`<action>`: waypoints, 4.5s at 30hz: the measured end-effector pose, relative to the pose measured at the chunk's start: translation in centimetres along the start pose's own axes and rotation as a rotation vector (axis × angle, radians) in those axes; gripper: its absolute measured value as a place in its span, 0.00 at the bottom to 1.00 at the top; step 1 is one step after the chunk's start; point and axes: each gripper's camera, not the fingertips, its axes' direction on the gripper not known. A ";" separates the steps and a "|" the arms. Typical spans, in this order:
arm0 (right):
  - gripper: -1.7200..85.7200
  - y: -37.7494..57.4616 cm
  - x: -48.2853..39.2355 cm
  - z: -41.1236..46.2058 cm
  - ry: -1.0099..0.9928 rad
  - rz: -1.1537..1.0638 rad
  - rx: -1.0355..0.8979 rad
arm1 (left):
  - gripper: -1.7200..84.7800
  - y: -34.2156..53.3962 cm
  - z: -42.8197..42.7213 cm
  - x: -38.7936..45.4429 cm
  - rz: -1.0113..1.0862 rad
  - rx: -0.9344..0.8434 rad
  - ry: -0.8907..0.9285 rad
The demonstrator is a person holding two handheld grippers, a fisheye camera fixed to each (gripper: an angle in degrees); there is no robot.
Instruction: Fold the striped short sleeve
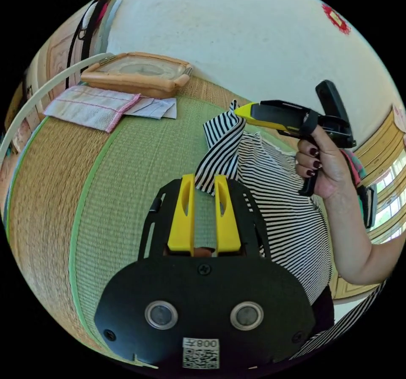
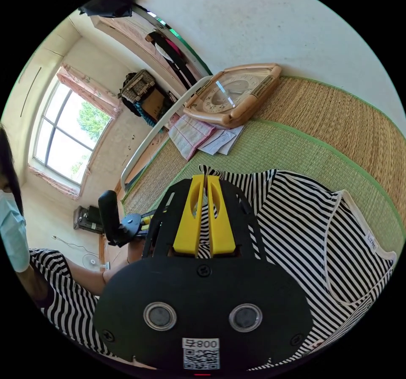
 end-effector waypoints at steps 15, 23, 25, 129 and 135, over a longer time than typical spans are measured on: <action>0.03 1.5 5.9 -7.0 -0.039 0.074 0.086 | 0.03 2.2 -6.5 5.4 0.088 0.224 -0.001; 0.03 4.9 11.8 -9.3 -0.082 0.181 0.065 | 0.03 3.8 -6.5 10.6 0.248 0.171 0.015; 0.03 5.7 13.0 -9.3 -0.093 0.206 0.057 | 0.03 4.1 -5.8 12.0 0.299 0.136 0.004; 0.02 53.5 -2.7 -24.2 -0.002 0.517 0.004 | 0.02 22.8 -7.4 6.4 0.127 -0.346 0.621; 0.03 64.7 -3.4 -30.0 -0.033 0.613 0.192 | 0.03 26.1 -9.1 6.7 0.112 -0.341 0.637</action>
